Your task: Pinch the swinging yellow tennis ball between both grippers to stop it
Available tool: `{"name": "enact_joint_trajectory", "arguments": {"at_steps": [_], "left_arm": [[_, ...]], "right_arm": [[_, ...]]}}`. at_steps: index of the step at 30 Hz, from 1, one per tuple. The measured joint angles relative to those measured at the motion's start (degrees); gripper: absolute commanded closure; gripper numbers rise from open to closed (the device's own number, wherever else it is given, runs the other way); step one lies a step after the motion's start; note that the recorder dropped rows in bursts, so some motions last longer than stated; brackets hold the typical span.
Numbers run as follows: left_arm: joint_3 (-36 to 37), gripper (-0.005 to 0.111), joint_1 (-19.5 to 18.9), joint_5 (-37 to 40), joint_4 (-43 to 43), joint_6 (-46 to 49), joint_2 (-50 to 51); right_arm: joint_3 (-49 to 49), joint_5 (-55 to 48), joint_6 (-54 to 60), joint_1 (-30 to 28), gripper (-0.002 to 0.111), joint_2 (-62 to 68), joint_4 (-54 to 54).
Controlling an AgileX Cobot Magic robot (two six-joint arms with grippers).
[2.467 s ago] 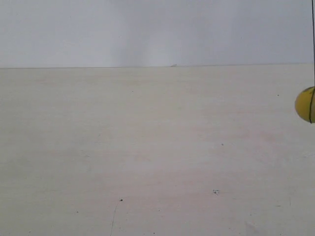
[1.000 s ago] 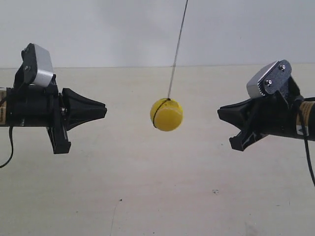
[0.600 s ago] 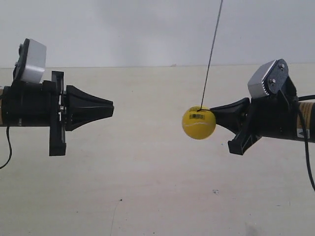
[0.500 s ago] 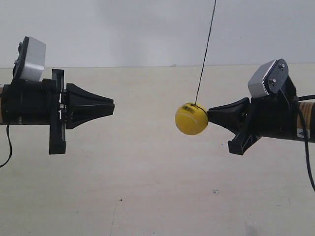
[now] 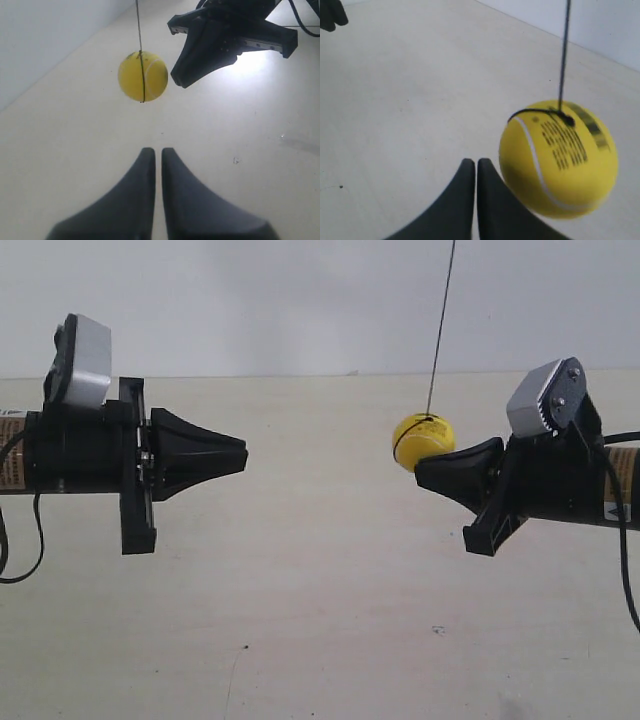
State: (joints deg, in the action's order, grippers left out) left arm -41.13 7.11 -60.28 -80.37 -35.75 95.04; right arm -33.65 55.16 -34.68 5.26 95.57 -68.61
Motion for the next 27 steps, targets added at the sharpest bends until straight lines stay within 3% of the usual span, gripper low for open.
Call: {"name": "enact_joint_trajectory", "arguments": {"at_steps": [15,27], "left_arm": [[-4.1,0.102,0.0,-0.2,0.0,-0.1,8.6],[-5.4,0.102,0.0,-1.0,0.1,-0.1,8.7]], "right_arm": [[0.0,-8.4,1.5,0.0,0.108,0.0,0.5],[0.0,-14.5,1.6,0.0,0.108,0.0,0.5]]}}
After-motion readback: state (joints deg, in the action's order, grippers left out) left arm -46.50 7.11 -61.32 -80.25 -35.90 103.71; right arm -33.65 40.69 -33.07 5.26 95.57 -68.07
